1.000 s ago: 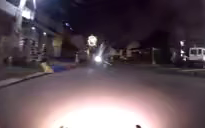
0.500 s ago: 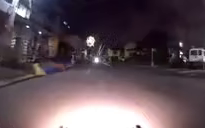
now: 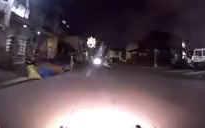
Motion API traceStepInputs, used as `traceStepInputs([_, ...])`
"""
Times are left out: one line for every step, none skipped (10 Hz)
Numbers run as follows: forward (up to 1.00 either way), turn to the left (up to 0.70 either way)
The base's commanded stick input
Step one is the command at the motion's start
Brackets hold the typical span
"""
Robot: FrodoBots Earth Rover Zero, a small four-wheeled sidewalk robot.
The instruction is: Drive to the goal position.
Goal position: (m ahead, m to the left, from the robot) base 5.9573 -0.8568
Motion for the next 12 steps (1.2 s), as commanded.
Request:
traceStepInputs([0.85, 0.00])
traceStepInputs([0.85, 0.00])
traceStepInputs([0.85, 0.00])
traceStepInputs([0.85, 0.00])
traceStepInputs([0.85, 0.00])
traceStepInputs([0.85, 0.00])
traceStepInputs([0.85, 0.00])
traceStepInputs([0.85, 0.00])
traceStepInputs([0.85, 0.00])
traceStepInputs([0.85, 0.00])
traceStepInputs([0.85, 0.00])
traceStepInputs([0.85, 0.00])
